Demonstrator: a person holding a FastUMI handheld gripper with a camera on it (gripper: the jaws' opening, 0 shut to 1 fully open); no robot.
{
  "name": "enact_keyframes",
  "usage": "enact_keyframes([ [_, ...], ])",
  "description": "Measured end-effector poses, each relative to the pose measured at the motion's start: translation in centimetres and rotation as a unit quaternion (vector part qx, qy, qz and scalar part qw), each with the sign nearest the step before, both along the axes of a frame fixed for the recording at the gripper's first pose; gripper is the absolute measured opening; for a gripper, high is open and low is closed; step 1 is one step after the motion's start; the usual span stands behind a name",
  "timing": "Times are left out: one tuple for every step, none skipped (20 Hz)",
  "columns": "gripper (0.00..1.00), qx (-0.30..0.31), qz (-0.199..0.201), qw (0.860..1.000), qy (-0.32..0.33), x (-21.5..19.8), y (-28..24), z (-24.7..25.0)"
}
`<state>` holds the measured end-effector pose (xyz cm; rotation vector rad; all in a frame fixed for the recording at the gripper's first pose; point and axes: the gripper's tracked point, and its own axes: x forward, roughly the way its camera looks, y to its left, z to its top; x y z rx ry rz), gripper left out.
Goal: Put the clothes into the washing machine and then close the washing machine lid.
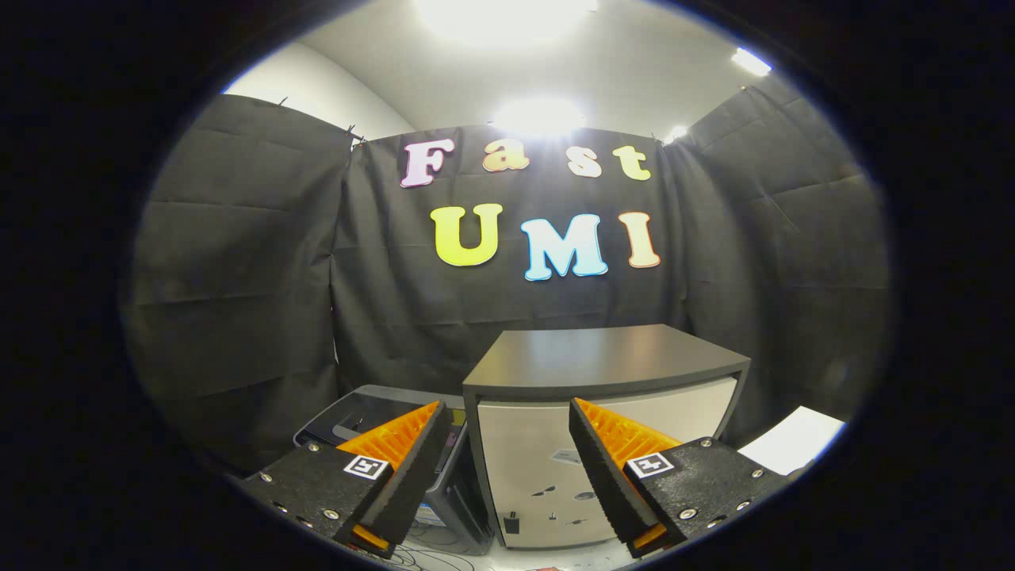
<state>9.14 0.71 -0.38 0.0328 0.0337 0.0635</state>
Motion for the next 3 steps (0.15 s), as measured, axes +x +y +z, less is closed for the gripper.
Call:
enact_keyframes([
  [0.94,-0.002,0.002,1.0,0.0,-0.58,-0.03,-0.1],
  [0.94,-0.003,0.004,1.0,-0.001,-1.06,-0.06,-0.34],
  [0.94,-0.003,0.007,1.0,-0.001,-1.5,-0.03,-0.4],
])
